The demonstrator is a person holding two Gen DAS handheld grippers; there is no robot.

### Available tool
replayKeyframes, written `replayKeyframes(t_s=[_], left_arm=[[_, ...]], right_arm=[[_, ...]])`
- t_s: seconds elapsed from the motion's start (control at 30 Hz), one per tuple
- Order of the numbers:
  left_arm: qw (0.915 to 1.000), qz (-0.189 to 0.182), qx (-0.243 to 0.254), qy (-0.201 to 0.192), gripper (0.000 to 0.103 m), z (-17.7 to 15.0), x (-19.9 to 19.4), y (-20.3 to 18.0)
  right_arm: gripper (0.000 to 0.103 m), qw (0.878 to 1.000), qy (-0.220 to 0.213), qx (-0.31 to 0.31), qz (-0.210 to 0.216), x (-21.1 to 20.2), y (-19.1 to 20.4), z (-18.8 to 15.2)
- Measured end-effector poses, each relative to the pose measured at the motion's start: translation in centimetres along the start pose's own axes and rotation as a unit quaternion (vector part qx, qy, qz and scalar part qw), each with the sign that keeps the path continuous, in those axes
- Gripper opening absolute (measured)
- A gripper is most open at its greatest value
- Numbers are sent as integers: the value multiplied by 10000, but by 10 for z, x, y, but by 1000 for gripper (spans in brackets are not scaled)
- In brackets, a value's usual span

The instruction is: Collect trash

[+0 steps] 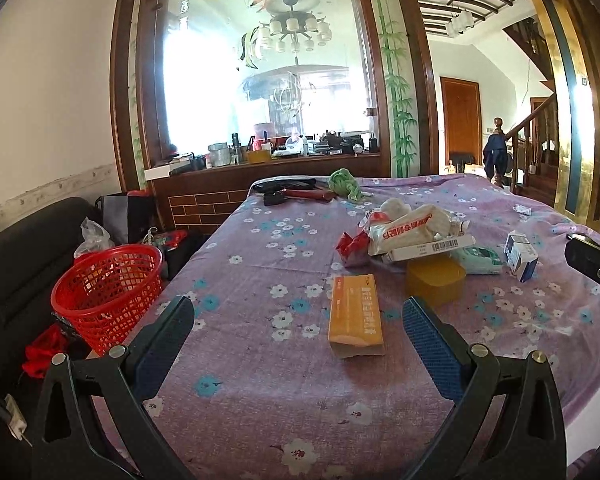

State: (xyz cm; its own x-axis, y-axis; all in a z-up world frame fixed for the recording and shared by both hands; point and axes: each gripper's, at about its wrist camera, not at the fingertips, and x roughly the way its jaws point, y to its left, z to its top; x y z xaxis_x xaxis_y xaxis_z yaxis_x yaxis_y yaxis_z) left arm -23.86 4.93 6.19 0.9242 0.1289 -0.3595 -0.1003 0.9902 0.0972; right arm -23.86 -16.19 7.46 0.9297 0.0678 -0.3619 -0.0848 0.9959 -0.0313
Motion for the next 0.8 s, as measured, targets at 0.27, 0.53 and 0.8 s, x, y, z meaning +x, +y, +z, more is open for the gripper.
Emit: replayKeyframes(t_s=[0.27, 0.53, 0.8], left_arm=[[9999, -11, 17, 126, 103, 0, 9, -1], [9997, -32, 51, 241, 103, -2, 17, -4], [9992, -76, 96, 388, 103, -4, 25, -7]], right_arm=[[84, 9998, 125, 106, 66, 10, 0, -2], [84, 9995, 254, 164, 47, 19, -4, -4], [84, 9990, 364, 252, 44, 28, -7, -6]])
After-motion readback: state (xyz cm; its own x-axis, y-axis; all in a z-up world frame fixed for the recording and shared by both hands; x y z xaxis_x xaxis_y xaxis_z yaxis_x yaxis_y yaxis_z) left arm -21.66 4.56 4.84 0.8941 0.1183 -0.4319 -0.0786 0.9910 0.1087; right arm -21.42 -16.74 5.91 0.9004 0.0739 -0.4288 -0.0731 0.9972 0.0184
